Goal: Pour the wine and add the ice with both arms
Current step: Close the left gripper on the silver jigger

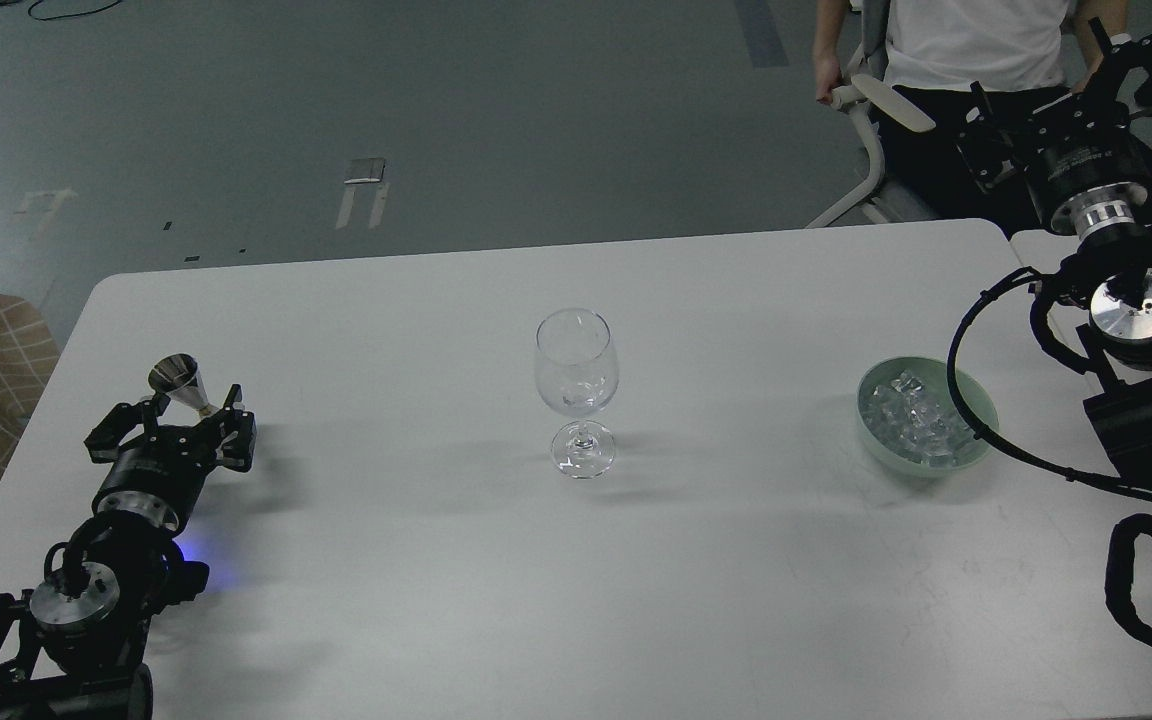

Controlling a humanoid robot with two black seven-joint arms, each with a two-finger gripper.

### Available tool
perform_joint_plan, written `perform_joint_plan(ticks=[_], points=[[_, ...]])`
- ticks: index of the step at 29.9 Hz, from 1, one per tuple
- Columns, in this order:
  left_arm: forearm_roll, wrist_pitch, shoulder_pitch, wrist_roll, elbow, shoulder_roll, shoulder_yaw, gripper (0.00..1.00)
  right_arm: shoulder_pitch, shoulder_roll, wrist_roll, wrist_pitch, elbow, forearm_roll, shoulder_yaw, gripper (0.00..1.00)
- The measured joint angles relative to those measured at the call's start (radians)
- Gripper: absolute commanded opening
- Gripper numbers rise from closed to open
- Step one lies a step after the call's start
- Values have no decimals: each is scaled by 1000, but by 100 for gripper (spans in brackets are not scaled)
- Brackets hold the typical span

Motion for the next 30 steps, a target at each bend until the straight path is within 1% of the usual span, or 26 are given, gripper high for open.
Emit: perform_joint_plan(ticks=[7, 11, 17, 23, 27, 30], points=[[0, -3, -2, -3, 6, -5, 4, 65, -4, -2, 0, 0, 0, -1, -1, 100], [-2, -18, -3, -8, 14, -5, 4, 59, -8, -4, 0, 0, 1, 0, -1, 100], [-1, -38, -3, -17, 53, -9, 5, 57, -9, -4, 0, 0, 2, 0, 0, 100], [-1, -53, -12, -18, 55, -8, 4, 55, -8, -4, 0, 0, 0, 0, 0, 100], [-1, -54, -23, -18, 55, -6, 4, 50, -8, -4, -1, 0, 0, 0, 0, 100], [-1, -54, -23, -17, 55, -5, 6, 49, -8, -4, -1, 0, 0, 1, -1, 100]])
